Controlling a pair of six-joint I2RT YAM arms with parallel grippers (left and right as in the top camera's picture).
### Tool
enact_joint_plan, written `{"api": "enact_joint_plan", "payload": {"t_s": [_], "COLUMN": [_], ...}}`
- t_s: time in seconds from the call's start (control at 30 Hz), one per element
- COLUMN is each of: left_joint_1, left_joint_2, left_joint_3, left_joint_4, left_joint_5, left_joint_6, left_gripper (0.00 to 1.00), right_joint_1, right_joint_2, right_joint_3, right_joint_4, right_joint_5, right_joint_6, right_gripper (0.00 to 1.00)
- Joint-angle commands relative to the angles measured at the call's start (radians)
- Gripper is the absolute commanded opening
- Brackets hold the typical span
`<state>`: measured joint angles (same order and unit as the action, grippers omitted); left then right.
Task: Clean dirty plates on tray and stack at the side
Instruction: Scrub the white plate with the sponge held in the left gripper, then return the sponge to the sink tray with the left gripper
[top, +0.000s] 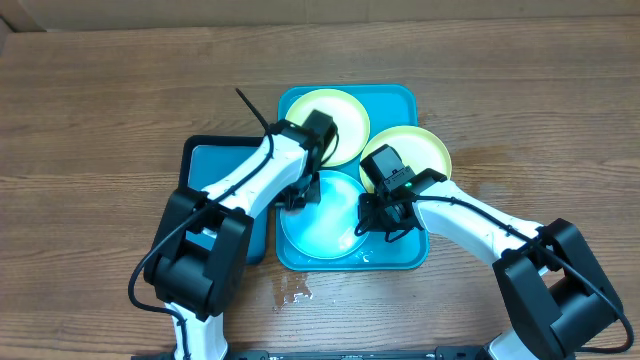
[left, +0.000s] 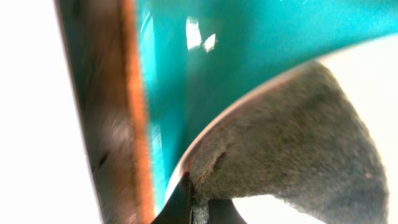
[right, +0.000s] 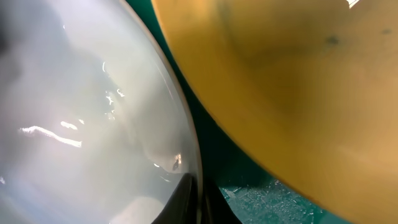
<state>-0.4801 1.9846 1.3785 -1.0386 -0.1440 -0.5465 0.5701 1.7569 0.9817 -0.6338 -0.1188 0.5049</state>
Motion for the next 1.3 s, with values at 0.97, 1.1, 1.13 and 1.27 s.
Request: {"api": "enact_joint_plan", "payload": {"t_s": [0.97,1.1,1.13,1.27], "left_joint_1": [0.349,0.358,0.358,0.358], "left_joint_2": [-0.351,-0.343,-0.341,-0.341], "left_joint_3": [-0.140,-0.216,-0.228,-0.246], "left_joint_4": [-0.088,-0.021,-0.005,0.022], "left_joint_5": [0.047,0.037,0.044,0.087], "left_joint_6": [0.066,0.067,0.067,0.066], "left_gripper": [0.04,0.04,0.04,0.04], "right_joint_1": [-0.010,-0.010,-0.010,-0.010], "right_joint_2": [0.027,0.027,0.027,0.026], "right_joint_3": [-0.020,-0.020,-0.020,-0.019], "right_joint_4": [-0.014,-0.011,-0.015,-0.070], "right_joint_5": [-0.011,-0.013,-0.011,0.050], "right_joint_6": [-0.024,-0.041,-0.045,-0.074], "right_gripper": [0.04,0.04,0.04,0.04]}}
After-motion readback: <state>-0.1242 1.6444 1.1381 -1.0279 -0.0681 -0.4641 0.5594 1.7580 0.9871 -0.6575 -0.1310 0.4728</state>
